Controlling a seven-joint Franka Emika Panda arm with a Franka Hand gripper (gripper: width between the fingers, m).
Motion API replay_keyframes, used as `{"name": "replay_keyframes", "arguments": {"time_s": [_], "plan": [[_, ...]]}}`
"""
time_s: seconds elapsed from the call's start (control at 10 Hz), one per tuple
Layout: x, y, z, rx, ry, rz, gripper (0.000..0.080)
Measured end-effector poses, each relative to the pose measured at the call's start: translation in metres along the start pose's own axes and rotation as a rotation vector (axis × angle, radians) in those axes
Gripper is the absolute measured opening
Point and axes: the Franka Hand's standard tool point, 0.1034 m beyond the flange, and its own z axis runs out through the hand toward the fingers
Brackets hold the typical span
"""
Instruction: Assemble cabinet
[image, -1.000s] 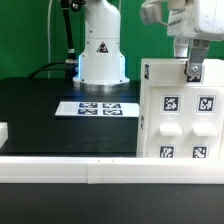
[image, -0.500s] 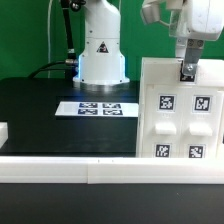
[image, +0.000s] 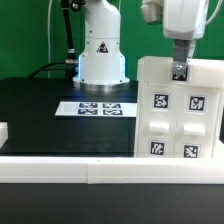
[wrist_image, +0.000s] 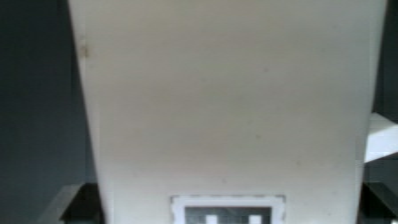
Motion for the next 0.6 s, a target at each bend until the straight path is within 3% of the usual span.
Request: {"name": "replay_keyframes", "arguments": {"time_s": [0.3,0.6], "plan": [[-0.0052,-0.0044,-0.0008,0.035,-0.01,0.263,0.056],[-0.0052,-0.0084,-0.0017,0.044,-0.023,0.425,0.056]]}}
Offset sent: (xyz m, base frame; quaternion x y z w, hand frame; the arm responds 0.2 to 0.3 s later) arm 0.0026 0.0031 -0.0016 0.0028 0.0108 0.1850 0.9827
